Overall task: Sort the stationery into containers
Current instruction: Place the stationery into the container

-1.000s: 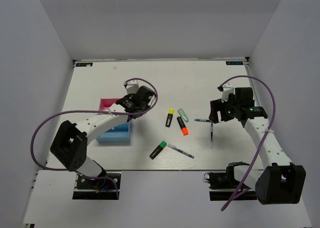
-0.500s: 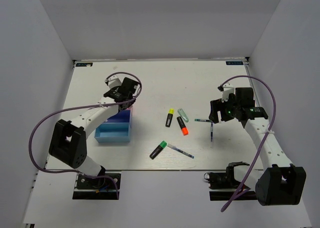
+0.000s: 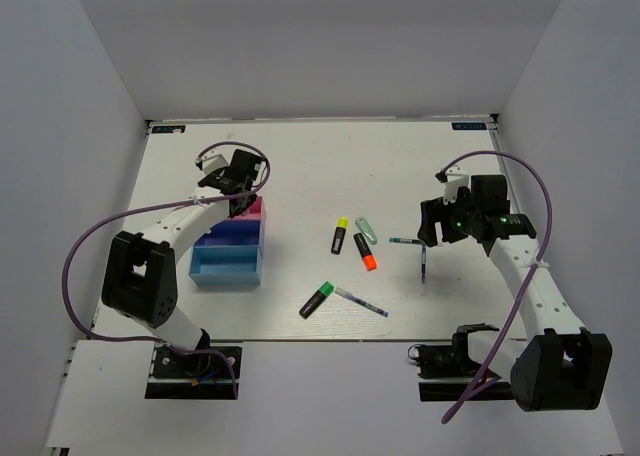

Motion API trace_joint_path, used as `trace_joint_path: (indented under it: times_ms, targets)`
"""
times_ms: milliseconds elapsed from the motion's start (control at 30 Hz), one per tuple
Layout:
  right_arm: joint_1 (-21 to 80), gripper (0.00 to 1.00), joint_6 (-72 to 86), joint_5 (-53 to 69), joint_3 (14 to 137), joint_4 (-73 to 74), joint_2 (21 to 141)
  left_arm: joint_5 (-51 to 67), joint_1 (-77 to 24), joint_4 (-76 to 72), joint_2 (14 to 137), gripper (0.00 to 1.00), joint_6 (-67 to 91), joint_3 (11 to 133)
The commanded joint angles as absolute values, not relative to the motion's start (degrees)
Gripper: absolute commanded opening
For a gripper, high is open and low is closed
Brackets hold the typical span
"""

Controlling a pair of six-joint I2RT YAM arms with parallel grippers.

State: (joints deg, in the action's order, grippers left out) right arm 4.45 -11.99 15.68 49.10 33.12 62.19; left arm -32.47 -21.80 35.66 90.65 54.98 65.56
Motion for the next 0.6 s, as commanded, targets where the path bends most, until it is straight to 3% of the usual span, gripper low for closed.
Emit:
trace_joint_path:
  times_ms: [0,100,300,567]
  targets:
    - [3.95,0.83,-11.6,17.05,51.42,33.22,61.09,-34.36,-20.66,35.95,90.79,0.0,55.98,66.01]
    - [3.78,0.83,-11.69,17.14,51.42,33.4,61.17,-34.63,-20.39,36.03,91.49,0.01,56.16,66.0]
    - [3.17,0.83,-11.6,17.58,51.5,33.49,61.26,-34.98,-20.22,35.69,92.64,0.26,57.04,64.87]
    - [3.08,0.83,-11.69,17.93,51.42,33.57,61.17,-34.63,-19.6,36.74,94.13,0.48,57.83,66.35]
